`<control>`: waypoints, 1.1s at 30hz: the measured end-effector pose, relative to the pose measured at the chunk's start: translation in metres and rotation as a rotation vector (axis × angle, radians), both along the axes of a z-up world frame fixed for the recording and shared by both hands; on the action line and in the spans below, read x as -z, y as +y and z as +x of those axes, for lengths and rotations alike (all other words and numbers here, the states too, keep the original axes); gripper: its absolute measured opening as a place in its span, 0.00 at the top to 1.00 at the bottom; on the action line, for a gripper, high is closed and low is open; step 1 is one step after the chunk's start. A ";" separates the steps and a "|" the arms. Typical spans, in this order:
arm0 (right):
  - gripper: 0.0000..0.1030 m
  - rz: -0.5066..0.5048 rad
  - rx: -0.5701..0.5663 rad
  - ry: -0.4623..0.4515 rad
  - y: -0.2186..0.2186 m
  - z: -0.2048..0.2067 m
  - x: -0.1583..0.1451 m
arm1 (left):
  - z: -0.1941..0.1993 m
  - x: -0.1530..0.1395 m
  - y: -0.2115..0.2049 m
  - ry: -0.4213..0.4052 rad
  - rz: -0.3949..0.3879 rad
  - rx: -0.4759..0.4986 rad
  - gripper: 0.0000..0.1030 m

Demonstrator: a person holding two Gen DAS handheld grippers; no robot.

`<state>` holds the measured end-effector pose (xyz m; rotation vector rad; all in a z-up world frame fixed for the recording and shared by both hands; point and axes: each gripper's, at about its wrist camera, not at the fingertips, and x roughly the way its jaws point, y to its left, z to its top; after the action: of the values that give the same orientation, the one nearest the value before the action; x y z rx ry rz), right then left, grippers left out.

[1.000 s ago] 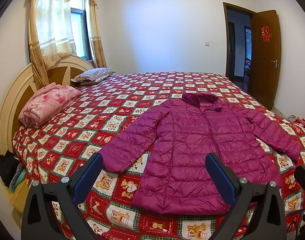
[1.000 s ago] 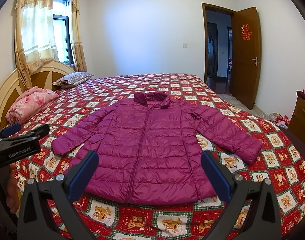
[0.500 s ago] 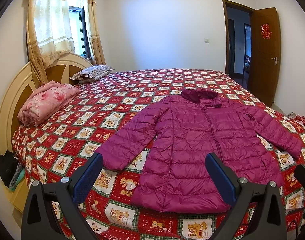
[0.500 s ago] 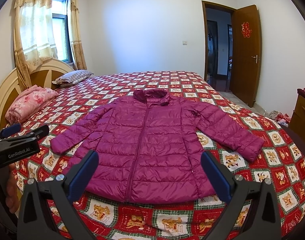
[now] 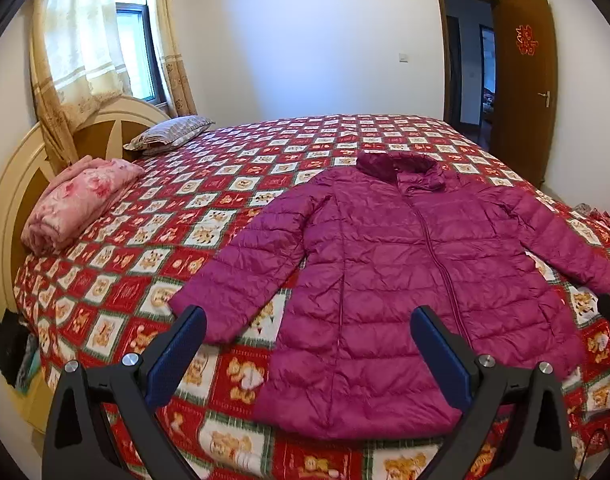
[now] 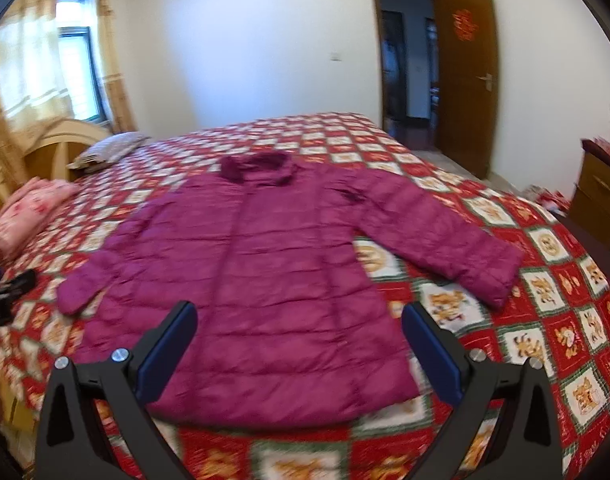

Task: Fold large clothes
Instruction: 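Grasp the jacket side with the right gripper, fold it over the body, release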

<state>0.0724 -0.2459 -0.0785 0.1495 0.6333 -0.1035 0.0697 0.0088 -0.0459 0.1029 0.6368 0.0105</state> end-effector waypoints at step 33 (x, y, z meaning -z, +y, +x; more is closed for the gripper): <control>0.85 0.184 0.405 0.152 -0.236 0.070 0.077 | 0.185 0.088 -0.020 0.132 0.106 -0.056 0.01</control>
<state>0.1421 -0.4816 -0.1556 0.4502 0.7578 -0.4508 0.2548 -0.0111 -0.1337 0.1892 0.7709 0.0922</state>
